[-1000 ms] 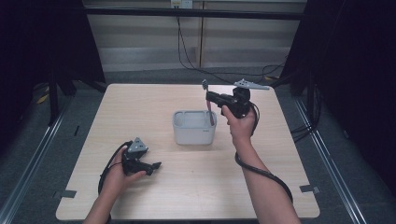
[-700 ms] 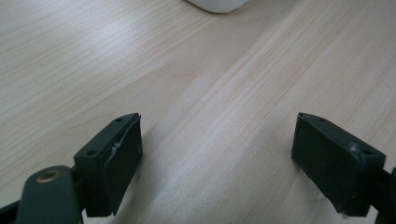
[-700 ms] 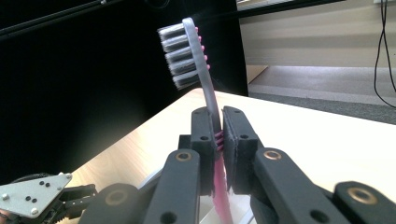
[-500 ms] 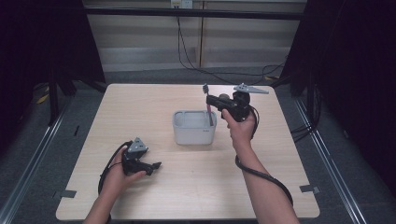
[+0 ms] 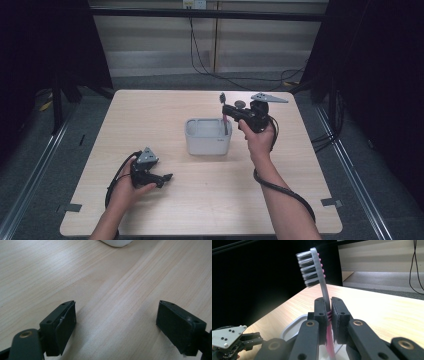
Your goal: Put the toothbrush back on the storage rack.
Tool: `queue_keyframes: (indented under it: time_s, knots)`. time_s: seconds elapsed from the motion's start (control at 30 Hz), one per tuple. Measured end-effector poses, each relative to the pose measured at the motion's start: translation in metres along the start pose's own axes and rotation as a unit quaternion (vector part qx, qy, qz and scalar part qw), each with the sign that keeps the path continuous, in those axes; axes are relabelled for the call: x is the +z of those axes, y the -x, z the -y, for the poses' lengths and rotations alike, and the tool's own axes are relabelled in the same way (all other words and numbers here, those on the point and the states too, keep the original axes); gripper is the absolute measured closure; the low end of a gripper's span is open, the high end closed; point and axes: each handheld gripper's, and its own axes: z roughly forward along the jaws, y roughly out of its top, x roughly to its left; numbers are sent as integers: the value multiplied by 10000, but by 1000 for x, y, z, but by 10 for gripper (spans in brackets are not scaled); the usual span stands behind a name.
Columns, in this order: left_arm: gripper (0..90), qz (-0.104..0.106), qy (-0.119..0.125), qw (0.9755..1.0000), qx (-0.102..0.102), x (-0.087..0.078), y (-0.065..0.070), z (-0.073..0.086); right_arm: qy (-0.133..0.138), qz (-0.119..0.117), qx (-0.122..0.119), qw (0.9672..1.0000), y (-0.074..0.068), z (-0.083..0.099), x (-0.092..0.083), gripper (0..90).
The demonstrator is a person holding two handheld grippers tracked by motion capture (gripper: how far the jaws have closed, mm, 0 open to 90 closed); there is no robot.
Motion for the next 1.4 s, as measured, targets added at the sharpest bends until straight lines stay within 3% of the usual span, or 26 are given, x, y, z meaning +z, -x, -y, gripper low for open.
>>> queue_keyframes:
  time_s: [1.4]
  knots:
    - [161,-15,7,10000,-1,0,0,0,-90,111,-94,9999,5,17,-12,837]
